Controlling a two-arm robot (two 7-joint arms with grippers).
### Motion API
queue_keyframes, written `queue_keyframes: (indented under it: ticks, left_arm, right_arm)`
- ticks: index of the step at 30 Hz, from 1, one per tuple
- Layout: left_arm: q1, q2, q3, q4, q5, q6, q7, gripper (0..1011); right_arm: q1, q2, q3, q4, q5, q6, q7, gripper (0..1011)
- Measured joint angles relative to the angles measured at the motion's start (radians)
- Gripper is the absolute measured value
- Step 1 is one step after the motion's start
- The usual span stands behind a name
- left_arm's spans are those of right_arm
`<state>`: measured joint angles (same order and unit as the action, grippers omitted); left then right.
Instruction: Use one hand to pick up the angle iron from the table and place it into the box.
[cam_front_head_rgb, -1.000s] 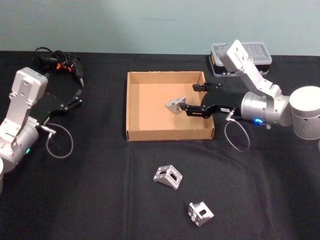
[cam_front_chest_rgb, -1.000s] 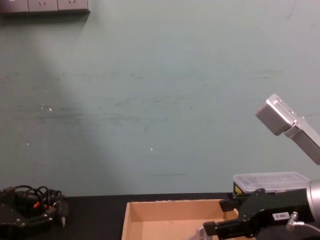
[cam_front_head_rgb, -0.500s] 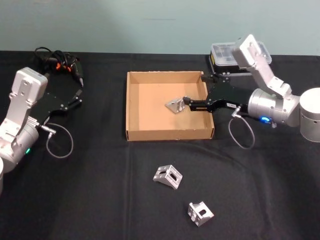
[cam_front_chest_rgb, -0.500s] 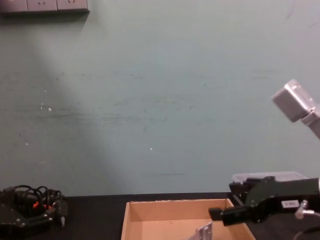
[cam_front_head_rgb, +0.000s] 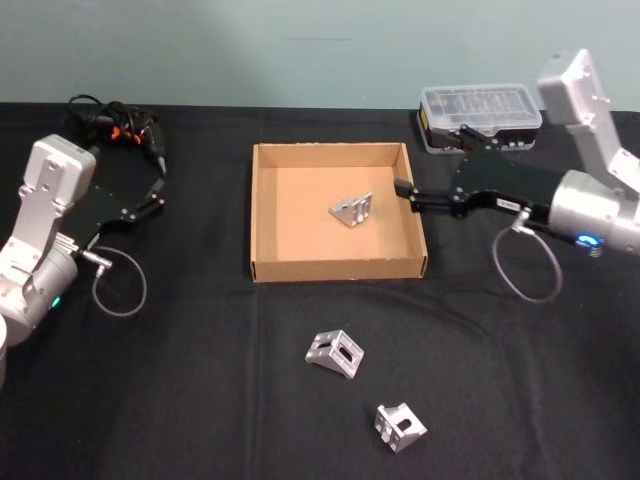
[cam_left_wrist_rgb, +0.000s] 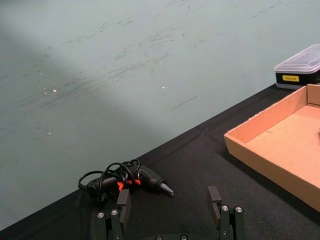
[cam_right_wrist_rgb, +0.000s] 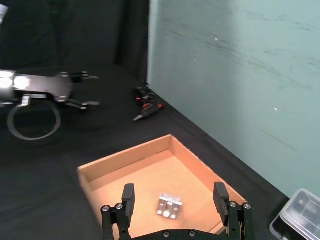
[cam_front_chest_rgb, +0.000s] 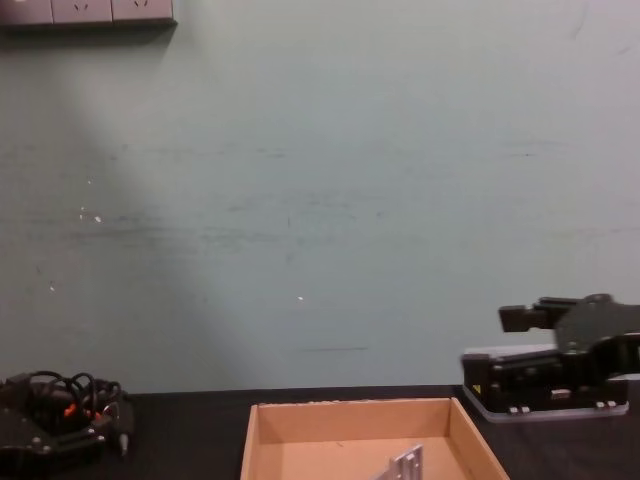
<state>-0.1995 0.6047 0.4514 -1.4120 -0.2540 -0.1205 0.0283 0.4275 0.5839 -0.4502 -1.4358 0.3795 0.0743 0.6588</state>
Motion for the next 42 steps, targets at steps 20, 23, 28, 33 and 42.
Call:
queue_keyframes:
  ticks: [20, 23, 28, 33, 42]
  left_arm:
    - [0.0, 0.0, 0.0, 0.0, 0.0, 0.0, 0.0, 1000]
    - [0.0, 0.0, 0.0, 0.0, 0.0, 0.0, 0.0, 1000]
    - [0.0, 0.0, 0.0, 0.0, 0.0, 0.0, 0.0, 1000]
    - [0.0, 0.0, 0.0, 0.0, 0.0, 0.0, 0.0, 1000]
    - [0.0, 0.0, 0.0, 0.0, 0.0, 0.0, 0.0, 1000]
  right_arm:
    - [-0.111, 0.245, -0.027, -0.194, 0.107, -0.031, 0.229, 1002]
    - [-0.103, 0.259, -0.052, -0.193, 0.107, -0.043, 0.273, 1002]
    - [-0.08, 0.27, -0.093, -0.176, 0.1, -0.06, 0.337, 1002]
    - [-0.052, 0.273, -0.129, -0.15, 0.083, -0.077, 0.386, 1000]
    - [0.018, 0.254, -0.204, -0.092, 0.037, -0.111, 0.467, 1000]
